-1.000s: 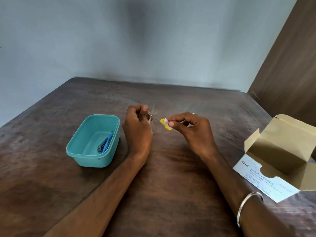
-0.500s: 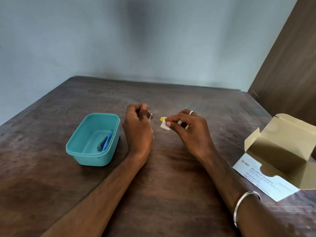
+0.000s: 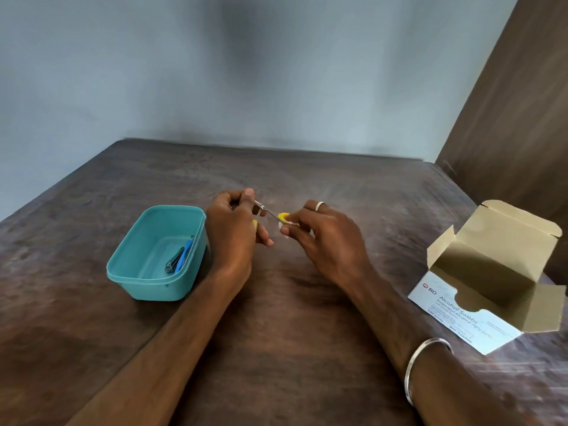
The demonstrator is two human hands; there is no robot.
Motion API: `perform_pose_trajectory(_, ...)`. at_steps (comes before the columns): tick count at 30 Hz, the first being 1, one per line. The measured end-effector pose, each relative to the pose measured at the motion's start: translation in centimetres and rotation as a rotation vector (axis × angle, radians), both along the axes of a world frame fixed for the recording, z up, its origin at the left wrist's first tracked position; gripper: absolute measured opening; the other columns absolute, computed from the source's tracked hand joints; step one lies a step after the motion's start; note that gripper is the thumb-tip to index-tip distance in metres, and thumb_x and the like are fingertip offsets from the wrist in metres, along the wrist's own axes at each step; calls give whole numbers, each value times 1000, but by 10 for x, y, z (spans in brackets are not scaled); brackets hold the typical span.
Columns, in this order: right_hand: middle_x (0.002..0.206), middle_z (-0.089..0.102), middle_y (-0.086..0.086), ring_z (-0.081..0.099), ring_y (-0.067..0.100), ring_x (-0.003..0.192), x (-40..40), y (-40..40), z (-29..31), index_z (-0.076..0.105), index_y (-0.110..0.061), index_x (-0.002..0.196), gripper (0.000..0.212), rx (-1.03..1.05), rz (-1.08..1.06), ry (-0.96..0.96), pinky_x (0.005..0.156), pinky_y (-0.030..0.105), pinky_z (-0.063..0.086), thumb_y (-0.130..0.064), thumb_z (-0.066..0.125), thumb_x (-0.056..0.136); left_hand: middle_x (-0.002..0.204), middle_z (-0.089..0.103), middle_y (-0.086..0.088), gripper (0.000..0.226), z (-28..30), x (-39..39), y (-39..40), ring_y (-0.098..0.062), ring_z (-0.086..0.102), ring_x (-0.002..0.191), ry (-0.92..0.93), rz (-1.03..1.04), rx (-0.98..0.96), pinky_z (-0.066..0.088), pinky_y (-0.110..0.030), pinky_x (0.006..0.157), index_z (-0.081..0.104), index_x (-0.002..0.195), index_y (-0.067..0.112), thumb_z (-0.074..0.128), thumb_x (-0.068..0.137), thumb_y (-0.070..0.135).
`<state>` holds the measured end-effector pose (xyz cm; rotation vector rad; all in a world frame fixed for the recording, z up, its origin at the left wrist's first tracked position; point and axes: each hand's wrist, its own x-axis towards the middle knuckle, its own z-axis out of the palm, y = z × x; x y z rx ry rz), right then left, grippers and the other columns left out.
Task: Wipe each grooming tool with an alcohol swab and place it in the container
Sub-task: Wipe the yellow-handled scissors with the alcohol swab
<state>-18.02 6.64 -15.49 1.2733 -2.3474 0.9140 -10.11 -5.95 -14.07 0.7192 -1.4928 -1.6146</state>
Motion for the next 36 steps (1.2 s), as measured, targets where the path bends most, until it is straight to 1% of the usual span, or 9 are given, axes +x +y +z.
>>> perform_pose_trajectory(5, 79, 59, -10, 57, 15, 71, -10, 3, -3, 73, -25, 83, 22, -113, 68, -84, 58, 37, 45, -45, 66, 88, 73, 69, -13, 17, 8, 5, -15, -17, 58, 43, -11, -135, 185, 54, -33, 48, 65, 92, 6, 61, 96, 22)
perform_pose_trajectory(8, 71, 61, -1, 56, 15, 67, -15, 6, -2, 76, -16, 78, 18, -284, 180, -280, 61, 35, 42, -32, 74, 86, 77, 70, -10, 15, 8, 6, -16, -15, 59, 48, -20, -156, 201, 55, -33, 51, 68, 95, 8, 62, 95, 22)
perform_pose_trajectory(11, 63, 56, -1, 50, 9, 61, -14, 6, 1, 72, -9, 69, 28, -422, 213, -491, 61, 31, 41, -33, 73, 83, 85, 72, -8, 8, 5, 2, -14, -15, 58, 51, -8, -134, 166, 52, -32, 50, 68, 94, 14, 60, 95, 12)
perform_pose_trajectory(14, 54, 47, 2, 40, 6, 48, -9, 4, 6, 65, 2, 67, 39, -610, 207, -743, 54, 30, 42, -33, 71, 83, 89, 75, -3, 22, 2, 1, -13, -13, 63, 70, -63, -156, 38, 50, -29, 53, 71, 93, 19, 58, 90, 2)
perform_pose_trajectory(17, 47, 48, -5, 33, 9, 43, -7, 3, 11, 68, -7, 68, 38, -798, 201, -972, 51, 29, 45, -42, 74, 82, 81, 77, 3, 33, 5, 5, -3, -10, 68, 79, -101, -292, -23, 49, -28, 63, 75, 85, 20, 55, 83, -6)
perform_pose_trajectory(22, 49, 51, -5, 34, 11, 42, -10, 5, 15, 65, -18, 50, 41, -981, 150, -1214, 49, 28, 43, -52, 65, 72, 88, 76, -15, 24, 4, 5, 11, -24, 71, 80, -79, -538, 57, 56, -31, 69, 75, 93, 8, 59, 81, -5)
perform_pose_trajectory(28, 56, 44, -4, 39, 9, 44, -10, 4, 12, 67, -12, 77, 32, -998, 291, -1323, 52, 28, 45, -44, 62, 79, 76, 75, -13, 10, -4, 2, 18, -19, 71, 62, -24, -553, 87, 59, -27, 62, 69, 93, 3, 72, 83, 5)
perform_pose_trajectory(31, 63, 52, -3, 43, 9, 48, -8, 4, 11, 73, -16, 80, 24, -912, 333, -1282, 59, 30, 46, -38, 63, 80, 75, 75, -14, 5, -2, 4, 15, -18, 71, 59, -5, -534, 186, 58, -25, 58, 68, 90, 1, 68, 86, 4)
perform_pose_trajectory(36, 75, 62, 7, 49, 15, 51, -4, 3, 10, 71, -13, 80, 27, -877, 269, -1142, 52, 26, 44, -40, 68, 79, 75, 75, -12, 9, -1, 5, 16, -15, 72, 60, 4, -621, 315, 59, -24, 57, 68, 84, 0, 63, 89, 6)
